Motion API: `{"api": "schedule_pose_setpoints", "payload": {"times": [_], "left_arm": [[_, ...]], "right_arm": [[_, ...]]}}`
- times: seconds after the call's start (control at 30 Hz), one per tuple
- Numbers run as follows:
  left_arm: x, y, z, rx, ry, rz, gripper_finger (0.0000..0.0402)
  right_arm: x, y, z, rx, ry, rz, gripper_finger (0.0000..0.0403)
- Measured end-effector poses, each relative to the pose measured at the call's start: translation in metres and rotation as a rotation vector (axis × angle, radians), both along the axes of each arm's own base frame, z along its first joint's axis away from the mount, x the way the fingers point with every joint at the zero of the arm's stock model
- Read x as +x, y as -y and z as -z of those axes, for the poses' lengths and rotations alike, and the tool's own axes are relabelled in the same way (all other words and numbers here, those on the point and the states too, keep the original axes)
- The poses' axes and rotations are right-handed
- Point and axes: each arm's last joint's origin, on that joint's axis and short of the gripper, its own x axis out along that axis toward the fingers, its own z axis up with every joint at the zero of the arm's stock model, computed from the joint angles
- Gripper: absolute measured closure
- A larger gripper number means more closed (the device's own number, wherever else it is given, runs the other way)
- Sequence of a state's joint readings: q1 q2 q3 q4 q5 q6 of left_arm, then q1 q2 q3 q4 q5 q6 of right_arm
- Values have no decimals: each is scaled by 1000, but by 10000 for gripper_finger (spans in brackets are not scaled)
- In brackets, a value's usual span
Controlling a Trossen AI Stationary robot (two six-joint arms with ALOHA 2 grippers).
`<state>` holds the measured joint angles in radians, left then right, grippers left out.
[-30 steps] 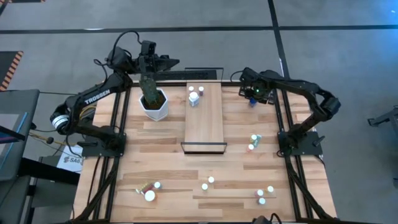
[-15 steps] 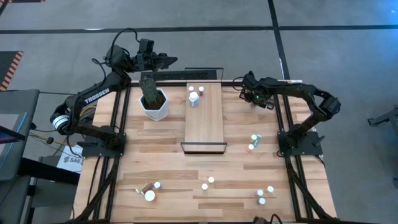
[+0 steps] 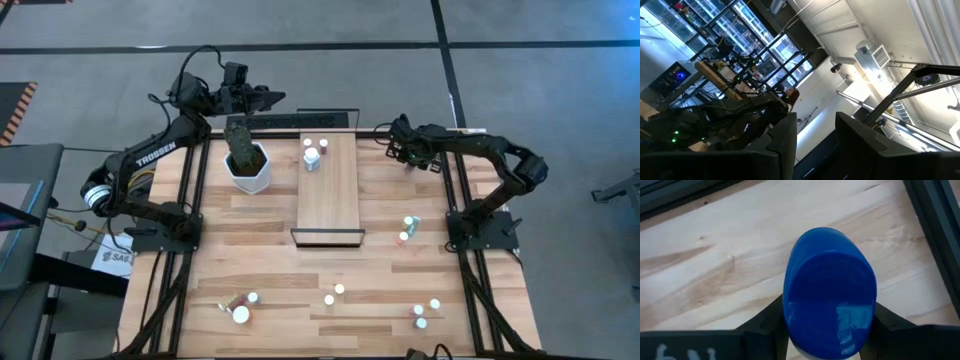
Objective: Pick and place medicine bottles onto shelf by color
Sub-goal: Put the dark blue pill bottle on the shelf
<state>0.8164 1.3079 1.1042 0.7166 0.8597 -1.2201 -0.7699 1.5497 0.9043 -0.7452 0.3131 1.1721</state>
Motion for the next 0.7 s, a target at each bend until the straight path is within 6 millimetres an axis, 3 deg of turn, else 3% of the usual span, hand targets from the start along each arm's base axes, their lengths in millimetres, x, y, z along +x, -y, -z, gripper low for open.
{"api": "schedule_pose_setpoints", "payload": {"times": [0.17, 0.33, 0.5, 0.6, 0.7], "left_arm": [[0, 0, 0, -11, -1, 4, 281], [-1, 1, -1, -20, -1, 7, 281], [2, 6, -2, -15, 6, 23, 281], [4, 12, -4, -12, 10, 45, 281], [9, 19, -4, -21, 9, 79, 281]], "right_arm": [[15, -12, -12, 18, 57, -110, 223], [43, -29, -49, -72, 137, -307, 194], [72, -49, -87, -157, 221, -476, 219], [86, -55, -100, -182, 255, -517, 228], [101, -56, -108, -204, 276, -546, 212]]}}
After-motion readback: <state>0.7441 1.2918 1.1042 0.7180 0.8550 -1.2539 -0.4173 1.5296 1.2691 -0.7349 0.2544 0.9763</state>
